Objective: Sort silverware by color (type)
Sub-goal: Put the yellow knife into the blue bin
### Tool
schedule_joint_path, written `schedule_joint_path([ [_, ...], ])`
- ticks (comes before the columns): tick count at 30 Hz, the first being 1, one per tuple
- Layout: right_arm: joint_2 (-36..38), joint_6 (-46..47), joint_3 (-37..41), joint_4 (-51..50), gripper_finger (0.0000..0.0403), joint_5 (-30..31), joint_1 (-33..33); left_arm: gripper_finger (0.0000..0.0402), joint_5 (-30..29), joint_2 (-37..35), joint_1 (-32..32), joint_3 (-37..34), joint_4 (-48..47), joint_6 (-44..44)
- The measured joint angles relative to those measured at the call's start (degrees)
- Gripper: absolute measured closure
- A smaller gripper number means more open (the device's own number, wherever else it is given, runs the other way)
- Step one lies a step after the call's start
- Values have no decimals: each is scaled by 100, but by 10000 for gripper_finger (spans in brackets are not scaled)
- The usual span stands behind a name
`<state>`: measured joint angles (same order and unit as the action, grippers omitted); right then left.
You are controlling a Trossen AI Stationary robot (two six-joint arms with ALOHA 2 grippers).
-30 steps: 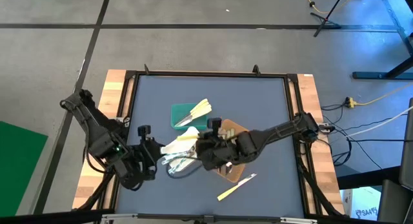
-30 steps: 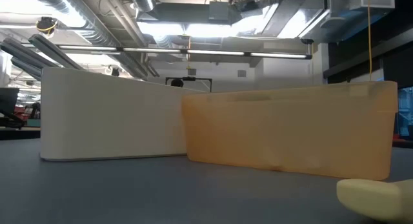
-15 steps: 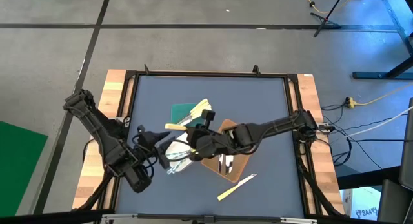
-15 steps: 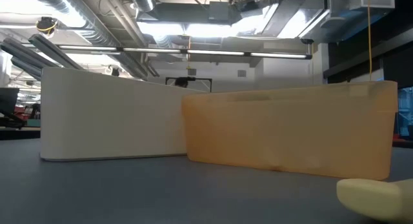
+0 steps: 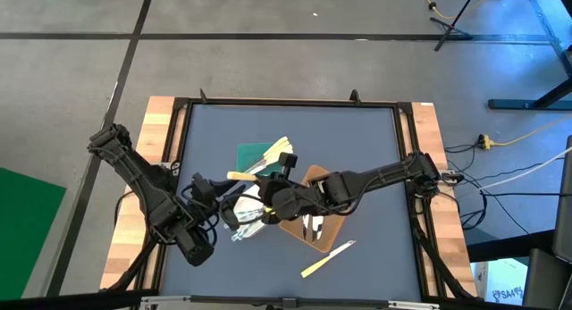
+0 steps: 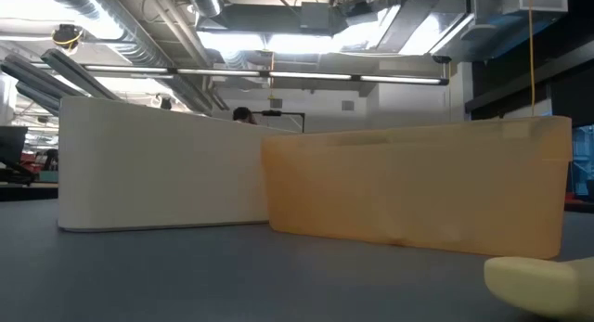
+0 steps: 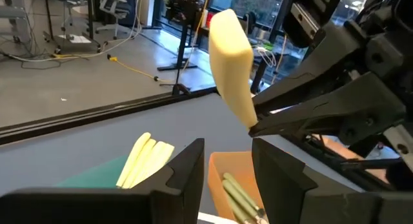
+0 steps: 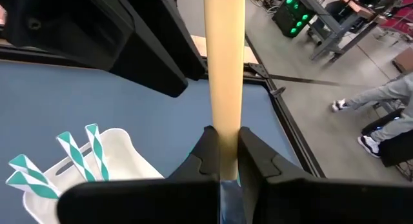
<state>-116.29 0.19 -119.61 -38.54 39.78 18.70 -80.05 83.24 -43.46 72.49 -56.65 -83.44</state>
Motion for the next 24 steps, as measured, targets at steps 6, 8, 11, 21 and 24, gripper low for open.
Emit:
schedule_joint_path([
  [6, -2, 2, 0, -2, 391, 73, 0, 278, -272, 0, 0, 0, 176, 0],
  [8, -2, 2, 0, -2, 391, 73, 0, 278, -412, 0, 13, 0, 289, 1],
  [11, -2, 2, 0, -2, 391, 73, 0, 278, -493, 0, 25, 0, 355, 2],
  [21, -2, 4, 0, -4, 391, 17, 0, 278, -490, 0, 235, -2, 683, 165],
  [24, -2, 2, 0, -7, 391, 16, 0, 278, -487, 0, 291, -2, 774, 283],
])
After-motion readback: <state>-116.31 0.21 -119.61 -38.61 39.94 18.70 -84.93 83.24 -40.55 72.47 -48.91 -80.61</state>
